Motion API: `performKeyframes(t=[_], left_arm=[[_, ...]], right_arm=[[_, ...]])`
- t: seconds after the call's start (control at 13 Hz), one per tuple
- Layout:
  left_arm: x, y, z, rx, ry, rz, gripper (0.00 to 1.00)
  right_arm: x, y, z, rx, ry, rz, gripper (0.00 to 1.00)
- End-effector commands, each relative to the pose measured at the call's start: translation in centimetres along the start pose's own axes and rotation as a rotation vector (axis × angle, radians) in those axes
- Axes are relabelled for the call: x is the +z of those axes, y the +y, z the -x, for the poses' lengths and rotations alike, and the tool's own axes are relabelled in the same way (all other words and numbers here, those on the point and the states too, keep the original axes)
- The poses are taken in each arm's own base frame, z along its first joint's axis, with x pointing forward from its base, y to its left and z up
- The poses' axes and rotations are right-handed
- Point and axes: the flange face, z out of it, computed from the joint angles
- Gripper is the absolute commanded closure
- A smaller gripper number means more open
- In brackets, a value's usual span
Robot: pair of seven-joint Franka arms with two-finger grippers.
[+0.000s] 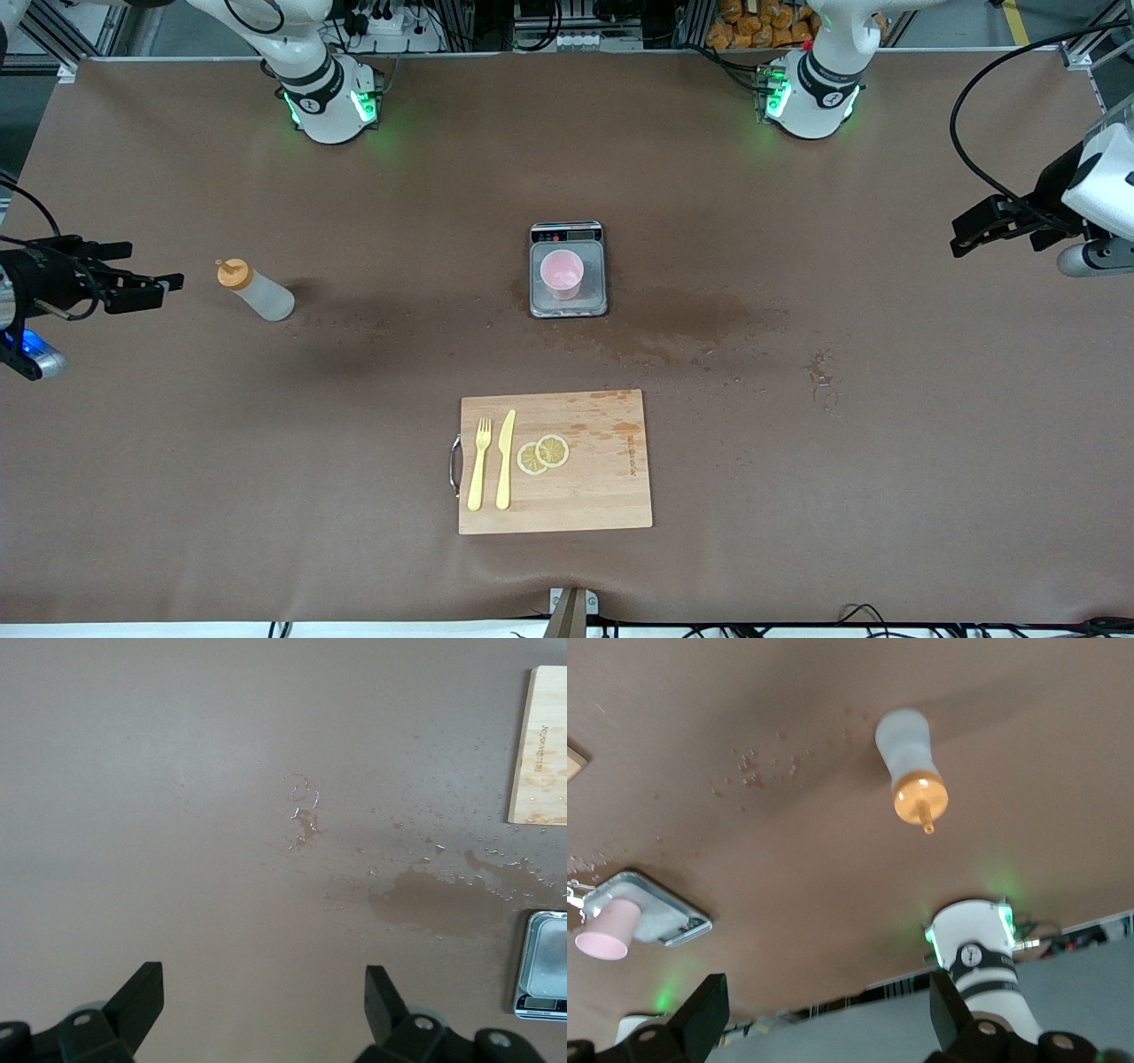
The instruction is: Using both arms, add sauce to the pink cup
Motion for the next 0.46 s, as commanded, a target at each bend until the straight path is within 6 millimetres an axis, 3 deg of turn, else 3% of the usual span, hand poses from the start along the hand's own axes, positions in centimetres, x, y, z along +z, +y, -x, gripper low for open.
performKeyframes(t=[0.0, 0.23, 0.39], left_arm=[[-0.5, -0.3, 0.4, 0.018, 0.003, -0.026, 0.00], [-0.5, -0.3, 0.3, 0.018, 0.006, -0.027, 0.00], [-0.4, -0.3, 0.3, 0.018, 0.004, -0.027, 0.00]], right_arm=[[2.1, -0.9, 4.8, -0.041, 0.123, 0.044, 0.00], [3.5, -2.5, 7.8, -0.102, 0.238, 0.095, 0.00], [3.1, -1.9, 8.2, -0.217, 0.266, 0.113, 0.00]])
